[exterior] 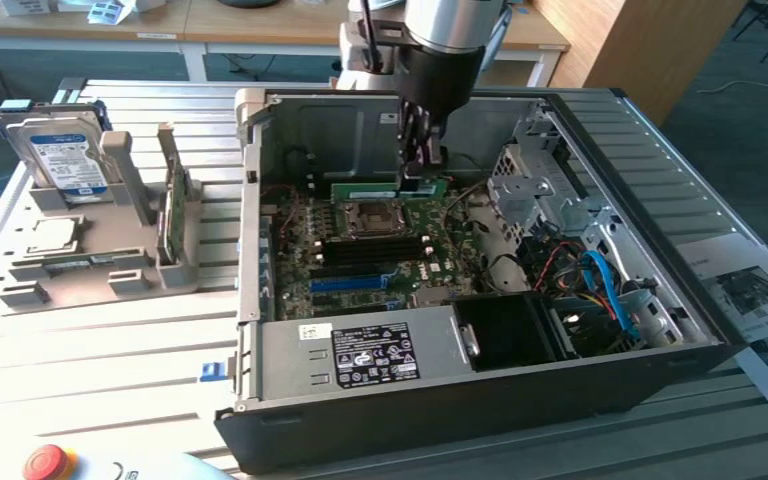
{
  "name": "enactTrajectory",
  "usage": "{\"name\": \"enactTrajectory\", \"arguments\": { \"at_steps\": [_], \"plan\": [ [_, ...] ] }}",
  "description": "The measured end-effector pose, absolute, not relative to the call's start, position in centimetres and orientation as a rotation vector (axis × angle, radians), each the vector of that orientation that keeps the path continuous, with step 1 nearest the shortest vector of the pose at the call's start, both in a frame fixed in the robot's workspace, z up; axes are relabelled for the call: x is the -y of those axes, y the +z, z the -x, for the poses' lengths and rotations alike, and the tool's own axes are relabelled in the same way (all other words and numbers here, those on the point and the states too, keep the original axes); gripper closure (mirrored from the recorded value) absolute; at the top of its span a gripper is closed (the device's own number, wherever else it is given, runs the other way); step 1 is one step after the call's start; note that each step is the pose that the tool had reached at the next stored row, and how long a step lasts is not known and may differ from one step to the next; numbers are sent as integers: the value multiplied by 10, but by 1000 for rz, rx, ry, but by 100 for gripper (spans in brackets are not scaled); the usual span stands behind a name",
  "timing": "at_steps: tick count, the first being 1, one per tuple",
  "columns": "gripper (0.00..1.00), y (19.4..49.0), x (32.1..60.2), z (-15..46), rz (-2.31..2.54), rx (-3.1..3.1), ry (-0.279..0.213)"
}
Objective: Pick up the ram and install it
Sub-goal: 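Insert the ram into the slot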
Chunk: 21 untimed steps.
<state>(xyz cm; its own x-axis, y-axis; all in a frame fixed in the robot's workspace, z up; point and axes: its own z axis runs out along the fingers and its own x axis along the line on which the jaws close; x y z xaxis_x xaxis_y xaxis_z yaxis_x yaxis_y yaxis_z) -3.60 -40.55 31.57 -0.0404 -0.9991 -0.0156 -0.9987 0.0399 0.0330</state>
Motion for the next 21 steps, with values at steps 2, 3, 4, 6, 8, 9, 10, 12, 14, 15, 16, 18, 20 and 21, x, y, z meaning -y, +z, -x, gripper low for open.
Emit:
{"name": "enactTrajectory", "arguments": {
  "at_steps": [2, 3, 4, 6, 8, 9, 10, 12, 14, 15, 16, 18, 20, 21],
  "plan": [
    [88, 312, 405, 36, -2168, 2257, -54],
    [88, 310, 405, 36, -2168, 2257, -54],
    [88, 309, 405, 36, -2168, 2257, -54],
    [88, 305, 405, 36, -2168, 2257, -54],
    [88, 301, 405, 36, -2168, 2257, -53],
    [88, 299, 405, 36, -2168, 2257, -53],
    [88, 298, 405, 36, -2168, 2256, -53],
    [88, 294, 405, 36, -2168, 2257, -53],
    [88, 290, 405, 36, -2168, 2257, -53],
    [88, 288, 405, 36, -2168, 2256, -53],
    [88, 287, 405, 36, -2168, 2257, -53],
    [88, 283, 405, 36, -2168, 2256, -53],
    [88, 279, 405, 36, -2168, 2257, -53],
    [88, 278, 405, 36, -2168, 2256, -53]
  ]
}}
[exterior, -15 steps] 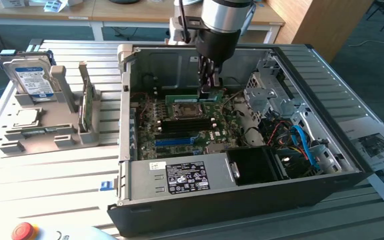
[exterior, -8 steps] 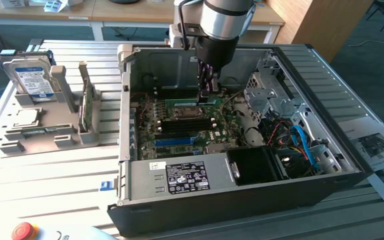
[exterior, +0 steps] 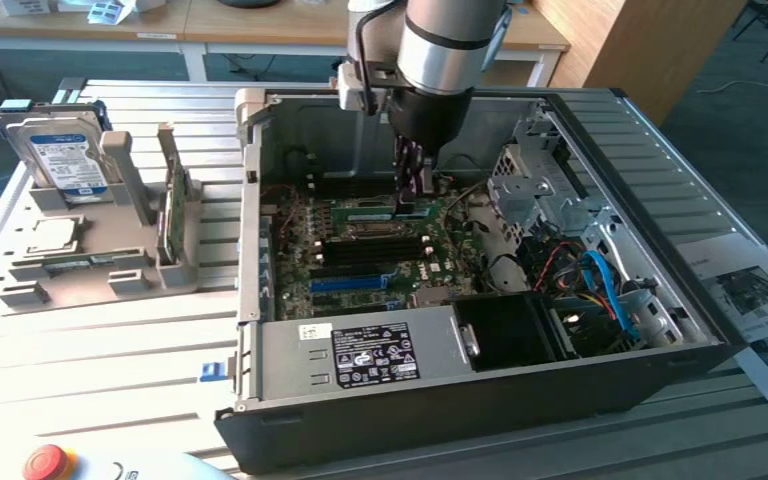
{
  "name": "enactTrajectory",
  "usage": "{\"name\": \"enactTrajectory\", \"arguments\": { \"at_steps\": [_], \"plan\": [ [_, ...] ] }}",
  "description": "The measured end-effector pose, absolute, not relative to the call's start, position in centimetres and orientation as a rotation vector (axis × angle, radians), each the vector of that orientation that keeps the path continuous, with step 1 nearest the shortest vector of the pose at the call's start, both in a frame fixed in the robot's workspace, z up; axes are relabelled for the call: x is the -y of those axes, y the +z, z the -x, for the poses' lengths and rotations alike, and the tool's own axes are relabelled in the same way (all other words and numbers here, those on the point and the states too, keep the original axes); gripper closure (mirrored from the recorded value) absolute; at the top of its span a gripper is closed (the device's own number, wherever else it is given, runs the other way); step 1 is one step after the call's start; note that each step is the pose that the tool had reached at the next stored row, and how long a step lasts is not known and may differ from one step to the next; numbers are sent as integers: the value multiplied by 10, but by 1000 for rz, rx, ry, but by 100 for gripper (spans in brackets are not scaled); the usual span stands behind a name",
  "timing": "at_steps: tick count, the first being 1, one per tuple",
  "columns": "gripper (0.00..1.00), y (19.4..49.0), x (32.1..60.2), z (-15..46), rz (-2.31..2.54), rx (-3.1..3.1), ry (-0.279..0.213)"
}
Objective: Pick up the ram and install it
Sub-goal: 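Insert the ram into the slot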
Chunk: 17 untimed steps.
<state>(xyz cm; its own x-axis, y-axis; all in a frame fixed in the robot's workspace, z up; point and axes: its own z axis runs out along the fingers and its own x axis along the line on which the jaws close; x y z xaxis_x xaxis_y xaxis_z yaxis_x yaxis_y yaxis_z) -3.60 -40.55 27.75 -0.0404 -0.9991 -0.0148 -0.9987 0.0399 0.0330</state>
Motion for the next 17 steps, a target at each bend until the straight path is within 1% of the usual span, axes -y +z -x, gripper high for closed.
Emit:
{"name": "enactTrajectory", "arguments": {
  "at_steps": [11, 17],
  "plan": [
    [88, 258, 405, 36, -2168, 2257, -53],
    [88, 258, 405, 36, -2168, 2257, -53]
  ]
}}
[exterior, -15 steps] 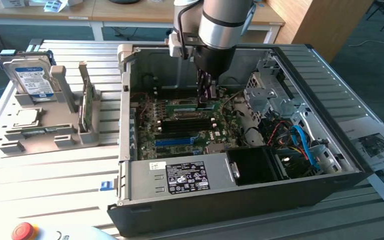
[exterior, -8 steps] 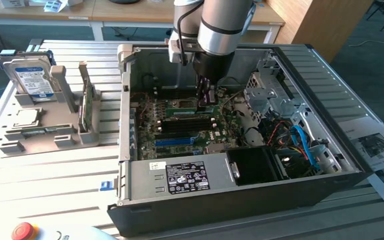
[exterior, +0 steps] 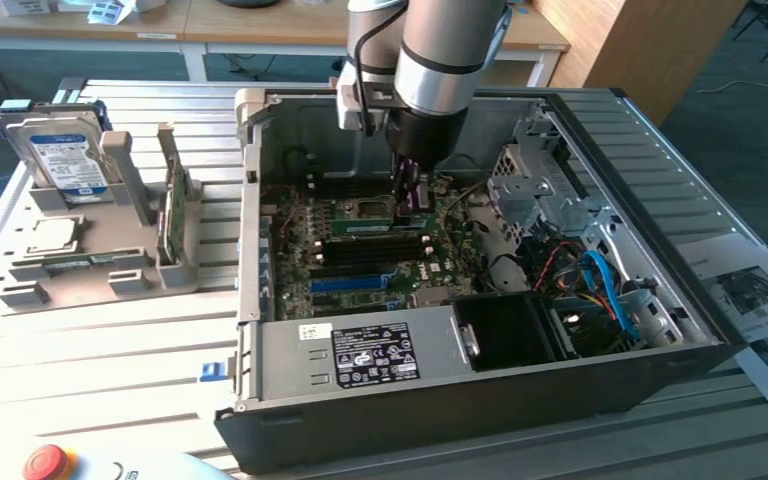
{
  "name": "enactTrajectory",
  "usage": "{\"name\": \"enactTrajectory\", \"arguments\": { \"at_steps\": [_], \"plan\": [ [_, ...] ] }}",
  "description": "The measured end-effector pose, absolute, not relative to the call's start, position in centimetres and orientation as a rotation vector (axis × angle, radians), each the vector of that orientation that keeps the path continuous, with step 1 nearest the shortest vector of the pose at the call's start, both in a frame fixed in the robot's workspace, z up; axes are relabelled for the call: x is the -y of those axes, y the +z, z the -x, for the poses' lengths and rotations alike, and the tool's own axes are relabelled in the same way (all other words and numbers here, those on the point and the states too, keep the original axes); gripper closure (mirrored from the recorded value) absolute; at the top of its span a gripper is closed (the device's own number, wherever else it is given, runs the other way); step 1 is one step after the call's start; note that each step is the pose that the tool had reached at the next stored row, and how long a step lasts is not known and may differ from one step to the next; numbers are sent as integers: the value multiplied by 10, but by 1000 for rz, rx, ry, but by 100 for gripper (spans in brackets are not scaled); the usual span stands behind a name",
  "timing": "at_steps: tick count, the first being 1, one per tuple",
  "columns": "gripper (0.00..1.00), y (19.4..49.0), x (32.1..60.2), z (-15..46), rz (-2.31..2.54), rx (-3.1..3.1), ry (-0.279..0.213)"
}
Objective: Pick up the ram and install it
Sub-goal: 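Insert the ram into the slot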
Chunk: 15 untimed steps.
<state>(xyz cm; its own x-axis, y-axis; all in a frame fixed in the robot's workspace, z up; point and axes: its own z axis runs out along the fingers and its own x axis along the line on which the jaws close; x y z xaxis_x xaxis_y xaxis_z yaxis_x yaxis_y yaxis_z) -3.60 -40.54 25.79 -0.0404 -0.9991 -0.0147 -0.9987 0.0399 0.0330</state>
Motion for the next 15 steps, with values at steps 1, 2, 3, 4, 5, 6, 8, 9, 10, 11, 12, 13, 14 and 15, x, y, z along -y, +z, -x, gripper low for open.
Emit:
{"name": "enactTrajectory", "arguments": {
  "at_steps": [1, 2, 3, 4, 5, 6, 8, 9, 10, 11, 12, 13, 14, 15],
  "plan": [
    [88, 258, 405, 36, -2168, 2256, -53],
    [88, 258, 405, 37, -2169, 2256, -53],
    [88, 258, 405, 37, -2170, 2254, -53],
    [88, 258, 405, 37, -2173, 2251, -53],
    [88, 258, 405, 38, -2178, 2247, -53],
    [88, 258, 405, 38, -2184, 2241, -53],
    [88, 258, 405, 38, -2198, 2227, -53],
    [88, 258, 405, 38, -2201, 2223, -53],
    [88, 258, 405, 38, -2202, 2222, -53],
    [88, 258, 405, 38, -2202, 2222, -53],
    [88, 258, 405, 38, -2202, 2222, -53],
    [88, 258, 405, 38, -2202, 2222, -53],
    [88, 257, 405, 38, -2202, 2223, -53],
    [88, 257, 405, 38, -2202, 2223, -53]
  ]
}}
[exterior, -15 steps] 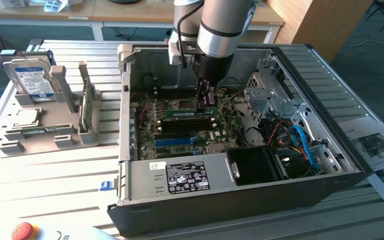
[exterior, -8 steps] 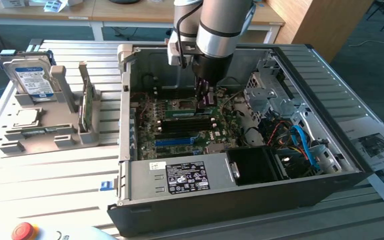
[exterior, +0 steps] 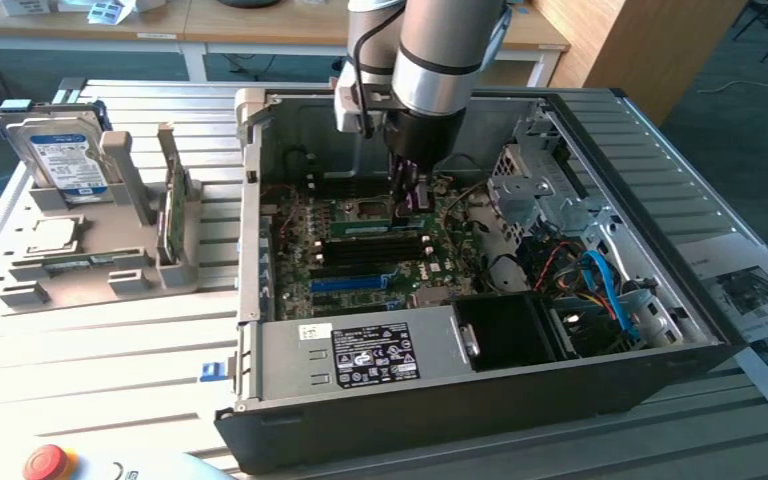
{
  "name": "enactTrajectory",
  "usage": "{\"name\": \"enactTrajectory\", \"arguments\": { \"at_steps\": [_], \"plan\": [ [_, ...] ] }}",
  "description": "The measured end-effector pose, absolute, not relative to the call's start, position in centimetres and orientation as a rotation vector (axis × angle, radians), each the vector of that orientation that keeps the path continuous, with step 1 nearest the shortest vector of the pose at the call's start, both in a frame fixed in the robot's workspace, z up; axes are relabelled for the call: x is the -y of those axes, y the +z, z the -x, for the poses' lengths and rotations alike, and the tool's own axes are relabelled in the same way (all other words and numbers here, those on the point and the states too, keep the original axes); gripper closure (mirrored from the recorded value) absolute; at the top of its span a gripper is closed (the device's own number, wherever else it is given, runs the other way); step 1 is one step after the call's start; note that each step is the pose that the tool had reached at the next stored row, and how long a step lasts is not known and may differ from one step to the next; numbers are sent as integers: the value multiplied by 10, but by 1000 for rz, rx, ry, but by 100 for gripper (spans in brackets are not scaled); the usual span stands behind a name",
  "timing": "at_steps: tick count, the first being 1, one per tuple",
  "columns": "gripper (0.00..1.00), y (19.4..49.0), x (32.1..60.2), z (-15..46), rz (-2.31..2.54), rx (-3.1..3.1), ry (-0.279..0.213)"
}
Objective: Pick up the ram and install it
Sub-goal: 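Insert the ram into the slot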
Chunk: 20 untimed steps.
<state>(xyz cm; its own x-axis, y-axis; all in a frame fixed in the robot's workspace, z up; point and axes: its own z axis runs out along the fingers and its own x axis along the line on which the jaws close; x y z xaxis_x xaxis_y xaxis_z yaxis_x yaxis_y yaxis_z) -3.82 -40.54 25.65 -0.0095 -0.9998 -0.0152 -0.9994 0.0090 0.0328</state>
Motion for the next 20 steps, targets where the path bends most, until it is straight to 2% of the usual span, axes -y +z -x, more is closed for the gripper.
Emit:
{"name": "enactTrajectory", "arguments": {
  "at_steps": [20],
  "plan": [
    [88, 245, 409, 41, -2198, 2227, -53]
  ]
}}
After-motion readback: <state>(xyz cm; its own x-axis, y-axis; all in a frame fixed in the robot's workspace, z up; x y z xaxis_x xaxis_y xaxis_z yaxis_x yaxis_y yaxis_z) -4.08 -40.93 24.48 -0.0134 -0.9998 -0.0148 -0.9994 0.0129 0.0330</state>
